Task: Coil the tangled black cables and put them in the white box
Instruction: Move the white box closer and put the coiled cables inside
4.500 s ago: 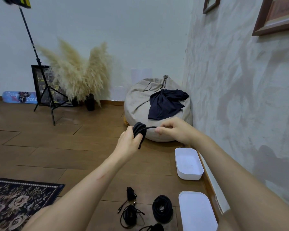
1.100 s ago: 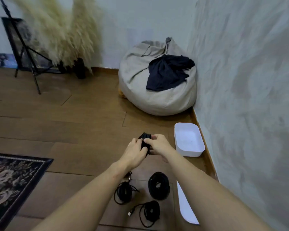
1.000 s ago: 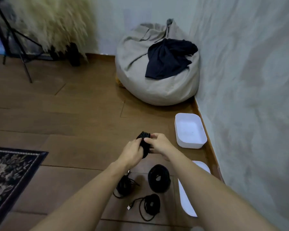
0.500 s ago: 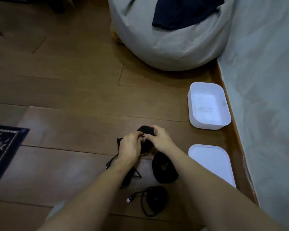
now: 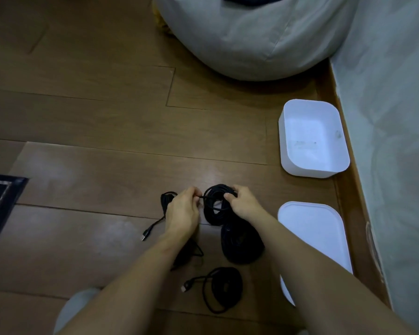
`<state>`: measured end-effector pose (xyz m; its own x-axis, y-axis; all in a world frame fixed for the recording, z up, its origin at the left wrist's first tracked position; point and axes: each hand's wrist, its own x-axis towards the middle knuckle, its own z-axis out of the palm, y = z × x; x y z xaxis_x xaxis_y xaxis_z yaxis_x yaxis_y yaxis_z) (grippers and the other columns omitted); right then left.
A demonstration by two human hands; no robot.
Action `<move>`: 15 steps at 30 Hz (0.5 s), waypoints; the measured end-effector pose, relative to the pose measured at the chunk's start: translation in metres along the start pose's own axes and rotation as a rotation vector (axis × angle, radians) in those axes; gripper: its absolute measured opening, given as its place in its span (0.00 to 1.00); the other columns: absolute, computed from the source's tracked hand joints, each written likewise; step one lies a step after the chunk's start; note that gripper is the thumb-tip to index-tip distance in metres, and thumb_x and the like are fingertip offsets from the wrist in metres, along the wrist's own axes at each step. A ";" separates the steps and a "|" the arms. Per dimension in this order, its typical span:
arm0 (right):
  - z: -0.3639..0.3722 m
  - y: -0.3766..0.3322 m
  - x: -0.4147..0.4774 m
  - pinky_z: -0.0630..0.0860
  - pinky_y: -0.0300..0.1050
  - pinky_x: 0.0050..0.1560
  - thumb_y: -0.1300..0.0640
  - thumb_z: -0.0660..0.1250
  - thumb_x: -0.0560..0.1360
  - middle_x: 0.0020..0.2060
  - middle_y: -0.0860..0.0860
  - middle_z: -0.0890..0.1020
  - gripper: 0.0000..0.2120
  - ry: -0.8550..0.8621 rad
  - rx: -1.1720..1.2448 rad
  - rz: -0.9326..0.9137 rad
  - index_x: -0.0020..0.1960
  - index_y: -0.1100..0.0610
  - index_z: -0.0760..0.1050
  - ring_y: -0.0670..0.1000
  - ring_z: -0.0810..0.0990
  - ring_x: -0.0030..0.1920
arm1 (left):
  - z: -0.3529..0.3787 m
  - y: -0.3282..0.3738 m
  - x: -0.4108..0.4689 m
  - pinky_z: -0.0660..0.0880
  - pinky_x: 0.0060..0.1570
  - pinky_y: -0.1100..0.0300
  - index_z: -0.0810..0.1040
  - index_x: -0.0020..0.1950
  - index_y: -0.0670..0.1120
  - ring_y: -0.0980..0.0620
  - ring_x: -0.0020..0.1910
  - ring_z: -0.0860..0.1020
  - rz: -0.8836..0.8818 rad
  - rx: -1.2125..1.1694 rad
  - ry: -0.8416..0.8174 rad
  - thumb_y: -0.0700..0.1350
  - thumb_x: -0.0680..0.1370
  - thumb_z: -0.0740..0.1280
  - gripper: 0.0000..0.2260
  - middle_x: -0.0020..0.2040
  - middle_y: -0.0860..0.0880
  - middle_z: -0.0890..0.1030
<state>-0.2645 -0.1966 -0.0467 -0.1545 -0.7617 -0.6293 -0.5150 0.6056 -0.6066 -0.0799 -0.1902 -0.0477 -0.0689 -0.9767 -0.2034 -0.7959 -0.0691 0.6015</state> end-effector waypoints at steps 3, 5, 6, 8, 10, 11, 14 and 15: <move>-0.003 0.000 -0.005 0.70 0.44 0.55 0.53 0.63 0.84 0.66 0.57 0.78 0.20 -0.015 -0.097 -0.026 0.73 0.61 0.73 0.59 0.76 0.67 | 0.002 0.004 -0.001 0.72 0.46 0.50 0.76 0.54 0.46 0.43 0.50 0.76 0.029 0.082 -0.030 0.41 0.84 0.59 0.06 0.51 0.46 0.80; -0.002 -0.002 -0.008 0.70 0.44 0.53 0.53 0.64 0.84 0.65 0.57 0.80 0.19 0.012 -0.141 -0.034 0.71 0.61 0.74 0.59 0.77 0.65 | 0.003 0.008 0.002 0.71 0.50 0.49 0.77 0.56 0.45 0.42 0.53 0.76 0.060 0.153 -0.030 0.40 0.83 0.60 0.07 0.53 0.44 0.80; 0.001 -0.003 -0.009 0.73 0.44 0.54 0.53 0.64 0.84 0.63 0.57 0.80 0.18 0.034 -0.159 -0.035 0.70 0.61 0.75 0.59 0.78 0.65 | 0.003 0.010 0.004 0.71 0.52 0.49 0.78 0.57 0.44 0.41 0.55 0.76 0.065 0.170 -0.031 0.40 0.83 0.60 0.08 0.54 0.44 0.80; 0.007 -0.003 -0.011 0.74 0.46 0.56 0.53 0.65 0.83 0.63 0.56 0.81 0.18 0.088 -0.191 -0.045 0.70 0.59 0.76 0.59 0.78 0.64 | 0.000 0.015 0.006 0.74 0.55 0.49 0.79 0.62 0.44 0.41 0.58 0.78 0.075 0.169 -0.036 0.42 0.84 0.59 0.11 0.57 0.44 0.81; 0.010 -0.002 -0.014 0.74 0.47 0.59 0.52 0.64 0.83 0.66 0.55 0.79 0.20 0.136 -0.224 -0.075 0.73 0.57 0.73 0.58 0.77 0.66 | 0.000 0.017 0.006 0.74 0.61 0.48 0.76 0.70 0.45 0.42 0.66 0.75 0.107 0.183 -0.070 0.46 0.85 0.58 0.15 0.63 0.44 0.81; 0.012 0.001 -0.015 0.73 0.48 0.61 0.51 0.63 0.84 0.67 0.55 0.78 0.21 0.157 -0.247 -0.099 0.74 0.56 0.71 0.58 0.76 0.67 | 0.002 0.017 0.005 0.71 0.67 0.48 0.74 0.74 0.46 0.42 0.72 0.71 0.132 0.210 -0.120 0.49 0.86 0.58 0.18 0.68 0.45 0.79; 0.026 0.010 -0.021 0.73 0.51 0.55 0.49 0.57 0.86 0.65 0.57 0.76 0.20 0.206 -0.384 -0.166 0.74 0.56 0.70 0.60 0.77 0.62 | 0.009 0.003 -0.004 0.59 0.77 0.50 0.62 0.82 0.46 0.46 0.81 0.57 0.153 0.250 -0.278 0.56 0.87 0.54 0.25 0.80 0.48 0.66; 0.034 0.013 -0.025 0.73 0.51 0.51 0.49 0.57 0.86 0.62 0.57 0.77 0.19 0.246 -0.476 -0.203 0.72 0.56 0.71 0.60 0.78 0.59 | 0.010 -0.005 -0.009 0.56 0.79 0.52 0.59 0.83 0.47 0.48 0.82 0.55 0.143 0.242 -0.300 0.57 0.87 0.53 0.27 0.82 0.49 0.63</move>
<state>-0.2389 -0.1618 -0.0554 -0.1750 -0.9175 -0.3571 -0.8688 0.3145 -0.3824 -0.0818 -0.1790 -0.0565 -0.3329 -0.8677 -0.3692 -0.8818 0.1478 0.4478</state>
